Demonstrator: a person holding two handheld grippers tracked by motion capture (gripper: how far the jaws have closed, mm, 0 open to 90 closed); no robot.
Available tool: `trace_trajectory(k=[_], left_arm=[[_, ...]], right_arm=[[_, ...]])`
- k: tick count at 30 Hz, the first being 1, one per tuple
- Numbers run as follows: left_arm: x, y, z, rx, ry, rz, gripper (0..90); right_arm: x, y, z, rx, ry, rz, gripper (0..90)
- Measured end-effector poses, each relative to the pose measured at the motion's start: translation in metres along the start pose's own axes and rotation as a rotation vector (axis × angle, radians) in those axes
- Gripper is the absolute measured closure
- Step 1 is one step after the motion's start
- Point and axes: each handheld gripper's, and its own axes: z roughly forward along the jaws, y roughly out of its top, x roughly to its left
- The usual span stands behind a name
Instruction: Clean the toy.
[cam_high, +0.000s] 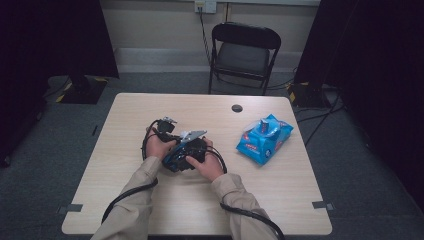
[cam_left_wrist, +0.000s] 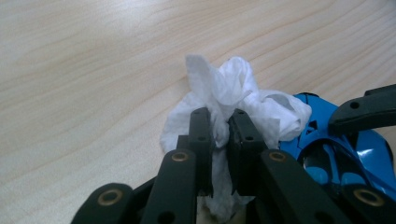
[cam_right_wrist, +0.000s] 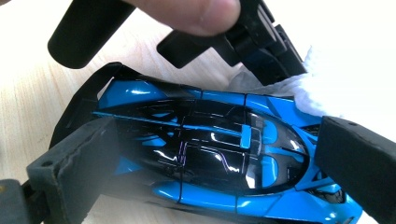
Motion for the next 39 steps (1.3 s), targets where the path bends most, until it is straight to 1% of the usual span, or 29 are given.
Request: trace_trajectory(k=[1, 2, 3, 4, 5, 6, 7, 9, 10, 11, 12, 18, 19, 22, 23, 25, 27, 28, 29, 31, 32, 33, 34, 36, 37, 39], left_arm=[[-0.001, 0.001, 0.000, 0.004, 0.009, 0.010, 81.6], [-0.002, 0.002, 0.000, 0.010, 0.009, 0.012, 81.7], [-0.002, 0.002, 0.001, 0.010, 0.015, 0.024, 81.7], [-0.003, 0.002, 0.002, 0.005, 0.020, 0.023, 81.8], [-0.004, 0.002, 0.002, 0.004, 0.020, 0.030, 82.1], [-0.004, 0.002, 0.002, 0.003, 0.024, 0.050, 82.5], [-0.005, 0.001, 0.002, -0.003, 0.023, 0.060, 82.9], [-0.005, 0.001, 0.001, 0.010, 0.025, 0.086, 83.3], [-0.005, 0.001, 0.001, 0.010, 0.025, 0.086, 83.5], [-0.006, 0.001, 0.000, 0.011, 0.036, 0.124, 83.5], [-0.007, 0.000, 0.000, 0.010, 0.042, 0.138, 83.7], [-0.007, -0.007, -0.004, -0.003, 0.035, 0.138, 83.8], [-0.005, -0.009, -0.008, 0.007, 0.030, 0.150, 83.8], [-0.004, -0.012, -0.011, 0.010, 0.034, 0.161, 83.8], [-0.004, -0.013, -0.013, 0.018, 0.027, 0.160, 83.8], [-0.003, -0.015, -0.015, 0.016, 0.025, 0.159, 83.8], [-0.003, -0.018, -0.017, 0.014, 0.013, 0.146, 83.8], [-0.003, -0.018, -0.017, 0.014, 0.013, 0.146, 83.8], [-0.002, -0.020, -0.020, 0.023, 0.013, 0.160, 83.8], [-0.002, -0.022, -0.023, 0.031, 0.018, 0.167, 83.8], [-0.002, -0.022, -0.023, 0.031, 0.018, 0.167, 83.8], [-0.001, -0.024, -0.026, 0.040, 0.009, 0.164, 83.8], [-0.001, -0.026, -0.026, 0.031, 0.014, 0.159, 83.8], [0.001, -0.029, -0.029, 0.036, 0.002, 0.160, 83.8], [0.001, -0.031, -0.031, 0.033, 0.000, 0.154, 83.8], [0.001, -0.033, -0.034, 0.042, -0.003, 0.157, 83.8]], right_arm=[[0.000, 0.000, 0.000, 0.000, 0.000, 0.000, 0.0], [0.000, 0.000, 0.000, 0.000, 0.000, -0.001, 0.0], [0.000, 0.000, 0.000, 0.000, 0.001, -0.002, 0.0], [0.000, 0.000, 0.000, -0.003, 0.001, -0.002, 0.0], [0.000, -0.001, 0.000, -0.004, 0.001, -0.002, 0.0], [0.000, 0.000, 0.000, -0.003, 0.000, -0.002, 0.0], [0.000, -0.001, 0.000, -0.004, 0.000, -0.002, 0.0], [0.000, 0.000, 0.000, -0.004, 0.001, -0.004, 0.0], [0.000, 0.000, 0.000, -0.004, 0.001, -0.004, 0.0], [0.000, -0.001, 0.000, -0.004, 0.001, -0.004, 0.0], [0.000, 0.000, 0.000, -0.002, 0.002, -0.004, 0.0], [0.000, -0.001, 0.000, -0.004, 0.002, -0.003, 0.0], [0.000, -0.001, 0.000, -0.004, 0.002, -0.004, 0.0], [0.000, -0.001, 0.000, -0.005, 0.002, -0.004, 0.0], [0.000, -0.001, 0.000, -0.004, 0.002, -0.003, 0.0], [0.000, 0.000, 0.000, -0.002, 0.002, -0.004, 0.0], [0.000, 0.000, 0.000, 0.000, 0.002, -0.004, 0.0], [0.000, 0.000, 0.000, 0.000, 0.002, -0.004, 0.0], [0.000, 0.000, 0.000, -0.001, 0.002, -0.003, 0.0], [0.000, 0.000, 0.000, -0.003, 0.002, -0.004, 0.0], [0.000, 0.000, 0.000, -0.003, 0.002, -0.004, 0.0], [0.000, 0.000, 0.000, 0.000, 0.000, -0.002, 0.0], [0.000, 0.000, 0.000, 0.001, 0.000, -0.002, 0.0], [0.000, 0.000, 0.000, -0.003, 0.001, -0.003, 0.0], [0.000, -0.001, 0.000, -0.005, 0.000, -0.002, 0.0], [0.000, -0.001, 0.000, -0.007, 0.002, -0.006, 0.0]])
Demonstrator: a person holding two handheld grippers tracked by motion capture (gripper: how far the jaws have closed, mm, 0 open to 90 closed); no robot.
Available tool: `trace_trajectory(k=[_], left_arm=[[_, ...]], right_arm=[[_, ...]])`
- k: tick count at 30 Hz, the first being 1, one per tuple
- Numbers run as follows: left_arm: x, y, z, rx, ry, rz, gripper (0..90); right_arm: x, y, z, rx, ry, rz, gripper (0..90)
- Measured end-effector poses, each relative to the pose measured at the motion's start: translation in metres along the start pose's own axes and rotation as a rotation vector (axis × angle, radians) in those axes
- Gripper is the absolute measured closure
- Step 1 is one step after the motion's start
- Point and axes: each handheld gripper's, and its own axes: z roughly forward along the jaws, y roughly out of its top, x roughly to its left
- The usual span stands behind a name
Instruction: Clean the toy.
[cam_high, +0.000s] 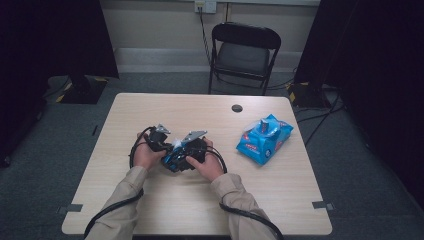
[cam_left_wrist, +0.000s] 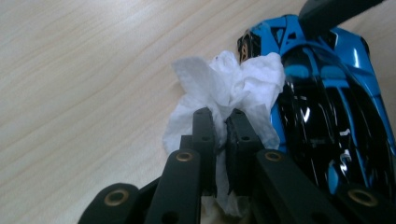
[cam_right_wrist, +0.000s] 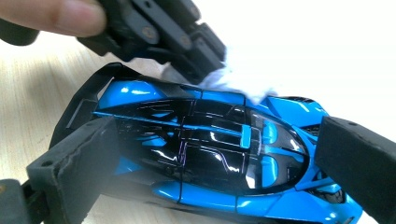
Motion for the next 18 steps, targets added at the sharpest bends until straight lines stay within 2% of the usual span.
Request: trace_trajectory(k=[1, 4, 12, 18], left_arm=[[-0.001, -0.002, -0.001, -0.007, 0.009, -0.005, 83.8], [0.001, -0.005, -0.006, 0.013, 0.002, 0.010, 83.8], [0.002, -0.015, -0.014, 0.016, -0.017, -0.007, 83.8], [0.002, -0.020, -0.021, 0.031, -0.017, 0.004, 83.7]], right_arm=[[0.000, 0.000, 0.000, 0.001, 0.000, 0.001, 0.0], [0.000, 0.000, 0.000, 0.003, -0.001, 0.003, 0.0], [0.000, 0.001, 0.000, 0.009, -0.001, 0.005, 0.0], [0.000, 0.001, 0.000, 0.008, -0.001, 0.005, 0.0]])
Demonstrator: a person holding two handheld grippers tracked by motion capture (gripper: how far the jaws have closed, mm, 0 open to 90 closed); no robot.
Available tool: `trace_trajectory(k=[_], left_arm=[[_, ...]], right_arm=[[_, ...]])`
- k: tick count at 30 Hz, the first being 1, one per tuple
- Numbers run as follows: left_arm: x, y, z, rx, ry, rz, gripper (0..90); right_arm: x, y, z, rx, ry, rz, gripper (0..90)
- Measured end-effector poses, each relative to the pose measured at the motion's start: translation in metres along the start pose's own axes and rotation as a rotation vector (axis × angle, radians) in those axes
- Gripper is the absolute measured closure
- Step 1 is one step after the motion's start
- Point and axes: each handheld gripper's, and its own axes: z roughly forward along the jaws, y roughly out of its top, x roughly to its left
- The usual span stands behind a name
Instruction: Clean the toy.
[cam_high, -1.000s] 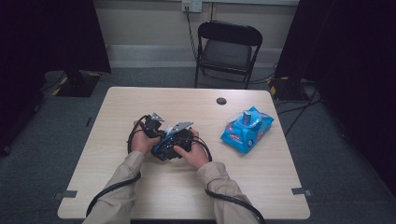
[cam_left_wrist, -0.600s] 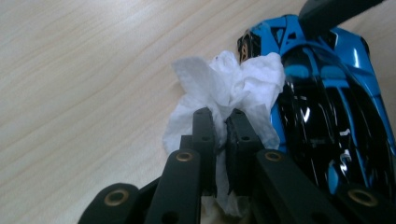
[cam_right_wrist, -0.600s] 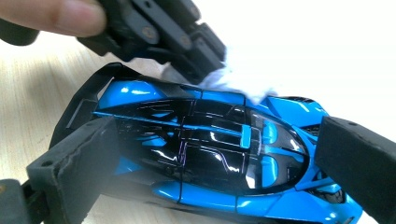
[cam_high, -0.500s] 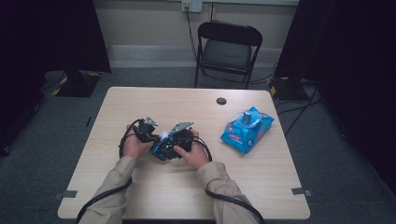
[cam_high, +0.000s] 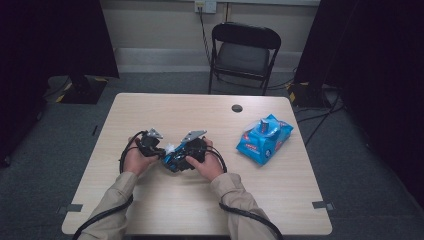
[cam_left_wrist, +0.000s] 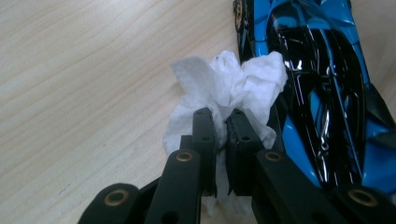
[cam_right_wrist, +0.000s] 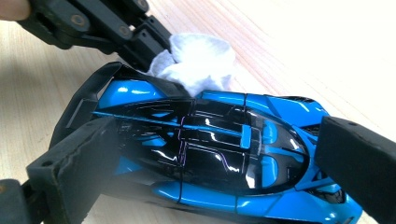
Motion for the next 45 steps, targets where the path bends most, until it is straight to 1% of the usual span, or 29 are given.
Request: trace_trajectory(k=[1, 2, 5, 7, 13, 14, 15, 18, 19, 21, 23, 27, 28, 29, 35, 36, 38, 40, 41, 43, 44, 45], left_arm=[[0.000, -0.001, -0.001, 0.001, 0.001, -0.006, 83.7], [0.000, -0.003, -0.002, -0.003, 0.004, -0.003, 83.8], [0.001, -0.006, -0.005, 0.002, -0.007, -0.011, 83.8], [0.001, -0.007, -0.005, 0.000, 0.000, -0.014, 83.7], [0.000, -0.014, -0.011, 0.002, -0.008, -0.023, 83.8], [0.001, -0.015, -0.012, 0.005, -0.016, -0.025, 83.7], [0.000, -0.016, -0.013, -0.003, -0.006, -0.025, 83.8], [0.001, -0.018, -0.016, 0.009, -0.018, -0.025, 83.8], [0.000, -0.020, -0.016, -0.001, -0.009, -0.028, 83.8], [-0.001, -0.024, -0.019, 0.003, -0.016, -0.033, 83.8], [-0.002, -0.027, -0.021, -0.005, -0.016, -0.037, 83.7], [-0.005, -0.031, -0.023, -0.012, -0.018, -0.039, 83.7], [-0.005, -0.031, -0.024, -0.005, -0.023, -0.034, 83.8], [-0.005, -0.032, -0.025, -0.010, -0.020, -0.043, 83.7], [-0.005, -0.036, -0.030, -0.004, -0.019, -0.043, 83.8], [-0.002, -0.037, -0.033, -0.007, -0.015, -0.054, 83.8], [0.001, -0.038, -0.038, -0.023, -0.008, -0.077, 83.8], [0.006, -0.037, -0.043, -0.031, 0.000, -0.082, 83.8], [0.007, -0.035, -0.045, -0.042, 0.005, -0.087, 83.8], [0.008, -0.033, -0.047, -0.047, 0.005, -0.094, 83.8], [0.011, -0.026, -0.051, -0.064, 0.016, -0.096, 83.8], [0.011, -0.026, -0.051, -0.064, 0.016, -0.096, 83.8]], right_arm=[[0.000, 0.000, 0.000, -0.001, -0.001, 0.001, 0.0], [0.000, 0.000, 0.000, 0.000, 0.000, 0.000, 0.0], [0.000, 0.000, 0.000, -0.001, 0.000, 0.000, 0.0], [0.000, 0.000, 0.000, -0.002, 0.000, -0.002, 0.0], [0.000, 0.000, 0.000, 0.001, 0.001, -0.002, 0.0], [0.000, 0.000, 0.000, 0.001, 0.001, -0.002, 0.0], [0.000, 0.000, 0.000, 0.001, 0.000, -0.001, 0.0], [0.000, 0.000, 0.000, 0.000, 0.000, 0.000, 0.0], [0.000, 0.000, 0.000, 0.000, 0.000, -0.001, 0.0], [0.000, 0.000, 0.000, 0.001, 0.000, -0.001, 0.0], [0.000, 0.000, 0.000, 0.001, 0.000, -0.001, 0.0], [0.000, 0.000, 0.000, -0.002, 0.000, -0.002, 0.0], [0.000, 0.000, 0.000, -0.002, -0.001, -0.002, 0.0], [0.000, 0.000, 0.000, 0.000, 0.000, -0.002, 0.0], [0.000, 0.000, 0.000, -0.002, -0.001, -0.003, 0.0], [0.000, 0.000, 0.000, -0.002, -0.001, -0.002, 0.0], [0.000, -0.001, 0.000, -0.003, -0.002, -0.001, 0.0], [0.000, -0.001, 0.000, -0.003, -0.002, -0.001, 0.0], [0.000, -0.001, 0.000, -0.003, -0.001, -0.001, 0.0], [0.000, -0.001, 0.000, -0.004, -0.001, 0.001, 0.0], [0.000, -0.001, 0.000, -0.006, -0.001, -0.001, 0.0], [0.000, -0.001, 0.000, -0.006, -0.001, -0.001, 0.0]])
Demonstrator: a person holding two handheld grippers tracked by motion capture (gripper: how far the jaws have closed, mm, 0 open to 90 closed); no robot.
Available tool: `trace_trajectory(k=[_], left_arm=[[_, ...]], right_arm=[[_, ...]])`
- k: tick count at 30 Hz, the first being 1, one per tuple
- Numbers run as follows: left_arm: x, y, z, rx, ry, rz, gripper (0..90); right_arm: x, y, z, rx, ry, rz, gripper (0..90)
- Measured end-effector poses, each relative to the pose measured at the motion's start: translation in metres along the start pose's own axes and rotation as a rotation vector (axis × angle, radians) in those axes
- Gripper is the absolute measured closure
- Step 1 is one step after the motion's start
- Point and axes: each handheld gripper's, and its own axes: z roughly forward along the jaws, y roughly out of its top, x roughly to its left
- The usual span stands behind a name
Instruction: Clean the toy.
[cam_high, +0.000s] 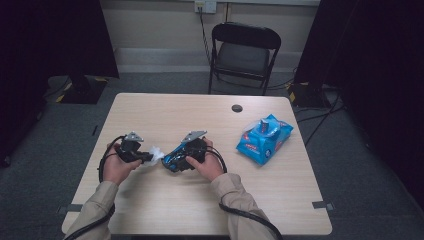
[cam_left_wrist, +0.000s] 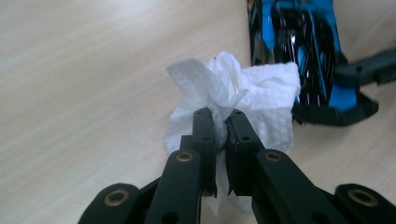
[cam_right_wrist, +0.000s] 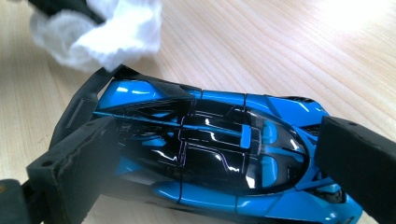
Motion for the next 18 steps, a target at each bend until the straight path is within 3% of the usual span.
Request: trace_trajectory(k=[2, 7, 18], left_arm=[[0.002, 0.011, 0.001, -0.036, 0.009, -0.028, 83.8], [0.003, 0.029, 0.017, -0.064, 0.005, -0.041, 83.7], [-0.009, 0.064, 0.064, -0.045, 0.001, -0.016, 83.4]], right_arm=[[0.000, 0.000, 0.000, 0.000, 0.000, 0.001, 0.0], [0.000, 0.000, 0.000, 0.000, 0.000, 0.001, 0.0], [-0.001, 0.000, 0.000, -0.003, 0.003, -0.002, 0.0]])
